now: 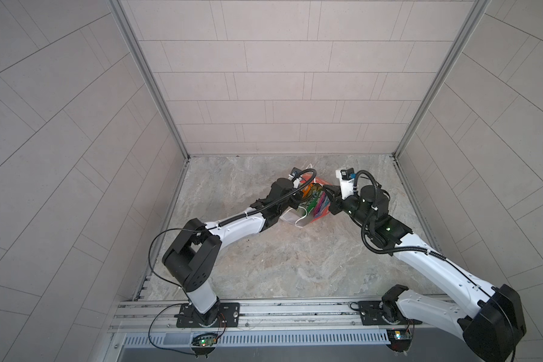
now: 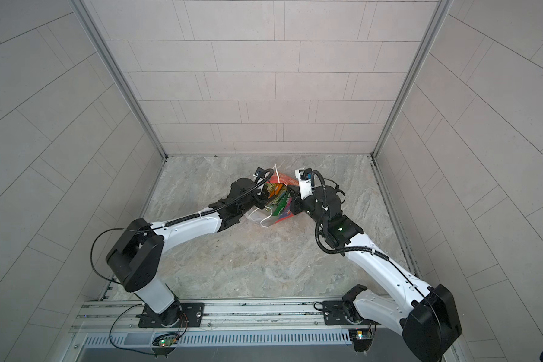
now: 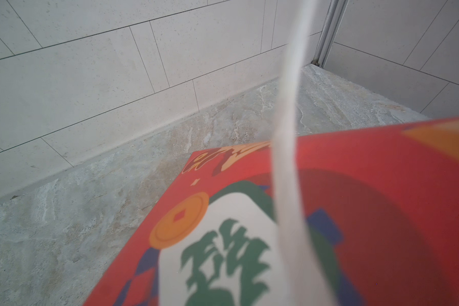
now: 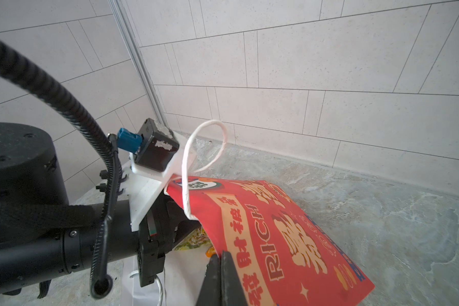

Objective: Take the snacks out of the paper bag
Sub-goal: Pick up the snack from the paper bag.

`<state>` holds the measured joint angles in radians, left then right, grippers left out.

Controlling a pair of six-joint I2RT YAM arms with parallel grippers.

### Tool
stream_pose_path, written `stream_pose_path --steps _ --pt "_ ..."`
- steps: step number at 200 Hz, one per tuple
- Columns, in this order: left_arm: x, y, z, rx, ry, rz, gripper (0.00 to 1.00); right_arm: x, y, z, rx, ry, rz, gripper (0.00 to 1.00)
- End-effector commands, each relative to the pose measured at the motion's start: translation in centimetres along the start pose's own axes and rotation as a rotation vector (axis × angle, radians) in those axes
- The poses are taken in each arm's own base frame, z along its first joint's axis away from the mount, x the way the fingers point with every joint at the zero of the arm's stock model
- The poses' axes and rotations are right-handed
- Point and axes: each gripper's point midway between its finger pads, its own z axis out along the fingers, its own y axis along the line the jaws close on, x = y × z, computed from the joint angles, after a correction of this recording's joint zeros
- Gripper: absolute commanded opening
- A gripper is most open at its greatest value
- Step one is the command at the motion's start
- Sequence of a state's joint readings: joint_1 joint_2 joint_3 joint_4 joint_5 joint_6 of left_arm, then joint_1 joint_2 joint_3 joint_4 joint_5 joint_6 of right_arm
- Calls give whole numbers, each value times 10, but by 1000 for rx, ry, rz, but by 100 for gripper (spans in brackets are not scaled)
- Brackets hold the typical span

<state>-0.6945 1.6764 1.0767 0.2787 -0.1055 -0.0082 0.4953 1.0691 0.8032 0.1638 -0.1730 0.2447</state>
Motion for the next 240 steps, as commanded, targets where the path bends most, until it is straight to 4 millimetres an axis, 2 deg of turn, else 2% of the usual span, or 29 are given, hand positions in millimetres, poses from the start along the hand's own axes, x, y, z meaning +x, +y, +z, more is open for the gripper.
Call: stream_pose_path --steps 1,60,120,160,190,213,240 --pt "-4 5 -12 1 -1 -13 0 -29 2 -12 -10 -105 15 0" --pt "-26 6 -42 23 -43 -38 0 -28 -4 -12 16 -113 17 0" --pt "-29 5 -78 69 -51 -87 0 -24 -9 -9 28 -106 20 0" --pt "-38 5 -99 87 -58 -81 0 -24 -10 -10 33 -107 21 0" --pt "-59 0 -117 141 -116 -82 0 -24 -10 -11 33 -107 18 0" --pt "-85 0 -137 160 -183 -88 0 -26 -10 -12 34 -113 19 0" --pt "-123 13 -166 156 -318 -146 0 -27 -11 -15 37 -124 25 0"
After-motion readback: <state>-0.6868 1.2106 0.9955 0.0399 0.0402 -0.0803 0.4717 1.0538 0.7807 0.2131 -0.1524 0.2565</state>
